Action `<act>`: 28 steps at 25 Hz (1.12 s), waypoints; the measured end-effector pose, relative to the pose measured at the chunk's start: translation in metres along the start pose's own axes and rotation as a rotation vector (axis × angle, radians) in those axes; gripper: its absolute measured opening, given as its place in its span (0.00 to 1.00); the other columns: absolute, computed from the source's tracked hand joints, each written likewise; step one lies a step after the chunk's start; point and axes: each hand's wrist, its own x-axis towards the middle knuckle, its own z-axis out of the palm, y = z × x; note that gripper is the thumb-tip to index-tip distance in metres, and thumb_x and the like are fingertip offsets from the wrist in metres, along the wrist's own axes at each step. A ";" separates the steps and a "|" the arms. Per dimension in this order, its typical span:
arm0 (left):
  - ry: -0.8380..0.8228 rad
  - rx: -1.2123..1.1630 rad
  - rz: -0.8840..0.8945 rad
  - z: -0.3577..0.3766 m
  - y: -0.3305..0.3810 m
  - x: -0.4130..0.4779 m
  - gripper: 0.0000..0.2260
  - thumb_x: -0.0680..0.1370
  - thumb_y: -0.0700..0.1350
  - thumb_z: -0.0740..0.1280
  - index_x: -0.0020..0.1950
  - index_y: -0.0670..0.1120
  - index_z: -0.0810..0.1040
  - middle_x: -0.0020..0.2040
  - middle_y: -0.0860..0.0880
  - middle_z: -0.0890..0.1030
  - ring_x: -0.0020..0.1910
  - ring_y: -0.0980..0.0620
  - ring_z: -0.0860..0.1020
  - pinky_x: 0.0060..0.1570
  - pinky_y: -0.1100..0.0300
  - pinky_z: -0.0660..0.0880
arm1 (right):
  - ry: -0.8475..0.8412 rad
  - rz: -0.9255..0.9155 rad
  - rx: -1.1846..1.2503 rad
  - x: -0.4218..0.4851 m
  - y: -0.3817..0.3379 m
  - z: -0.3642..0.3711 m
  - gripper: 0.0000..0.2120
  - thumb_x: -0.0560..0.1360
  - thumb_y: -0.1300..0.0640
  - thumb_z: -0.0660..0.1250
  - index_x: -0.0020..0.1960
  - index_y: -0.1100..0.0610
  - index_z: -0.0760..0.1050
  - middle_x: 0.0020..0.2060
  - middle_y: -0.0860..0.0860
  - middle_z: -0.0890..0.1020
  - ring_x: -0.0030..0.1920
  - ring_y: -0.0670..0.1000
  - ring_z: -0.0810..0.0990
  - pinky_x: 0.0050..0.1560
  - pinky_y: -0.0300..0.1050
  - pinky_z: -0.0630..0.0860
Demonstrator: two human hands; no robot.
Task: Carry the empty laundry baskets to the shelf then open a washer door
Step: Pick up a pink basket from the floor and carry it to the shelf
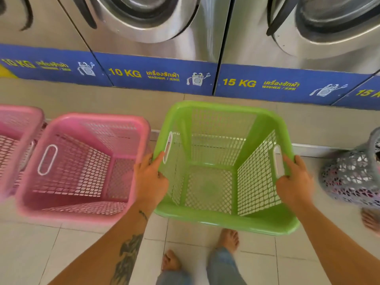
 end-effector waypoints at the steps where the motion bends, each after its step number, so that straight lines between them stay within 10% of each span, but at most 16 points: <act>1: 0.009 0.002 -0.002 0.005 -0.005 -0.006 0.32 0.68 0.33 0.64 0.70 0.53 0.71 0.70 0.49 0.70 0.68 0.44 0.67 0.68 0.41 0.64 | -0.015 0.001 -0.023 -0.004 0.005 0.008 0.38 0.63 0.65 0.57 0.73 0.49 0.65 0.68 0.51 0.68 0.58 0.61 0.74 0.52 0.62 0.78; 10: 0.060 -0.009 -0.033 0.096 -0.046 -0.041 0.33 0.66 0.29 0.63 0.69 0.50 0.73 0.65 0.45 0.72 0.57 0.41 0.71 0.58 0.61 0.58 | -0.168 0.051 -0.102 -0.006 0.050 0.074 0.35 0.66 0.69 0.65 0.72 0.58 0.63 0.70 0.56 0.63 0.62 0.64 0.71 0.56 0.53 0.71; 15: -0.114 -0.021 -0.125 0.094 -0.038 -0.060 0.33 0.69 0.34 0.63 0.73 0.54 0.67 0.72 0.45 0.65 0.65 0.41 0.65 0.68 0.46 0.63 | -0.263 0.048 -0.139 -0.016 0.067 0.078 0.40 0.67 0.64 0.66 0.76 0.55 0.57 0.77 0.52 0.51 0.69 0.65 0.67 0.65 0.57 0.69; 19: -0.337 -0.078 -0.190 0.063 -0.022 -0.054 0.28 0.70 0.38 0.64 0.71 0.52 0.69 0.71 0.45 0.66 0.67 0.40 0.70 0.62 0.39 0.71 | -0.344 0.037 -0.133 -0.022 0.051 0.054 0.42 0.66 0.64 0.67 0.77 0.54 0.54 0.78 0.51 0.51 0.70 0.62 0.67 0.65 0.54 0.71; 23: -0.264 -0.250 -0.293 -0.004 0.015 -0.057 0.21 0.73 0.33 0.62 0.65 0.47 0.76 0.62 0.41 0.78 0.30 0.51 0.78 0.26 0.58 0.76 | -0.367 -0.040 -0.076 -0.039 0.008 0.005 0.42 0.67 0.64 0.67 0.77 0.55 0.55 0.78 0.52 0.55 0.74 0.58 0.61 0.68 0.52 0.66; 28: -0.064 -0.325 -0.241 -0.125 0.053 -0.071 0.17 0.74 0.34 0.61 0.57 0.49 0.81 0.53 0.50 0.83 0.37 0.47 0.80 0.36 0.58 0.77 | -0.370 -0.131 0.039 -0.074 -0.067 -0.077 0.36 0.68 0.64 0.67 0.74 0.53 0.61 0.73 0.51 0.65 0.68 0.58 0.70 0.61 0.52 0.73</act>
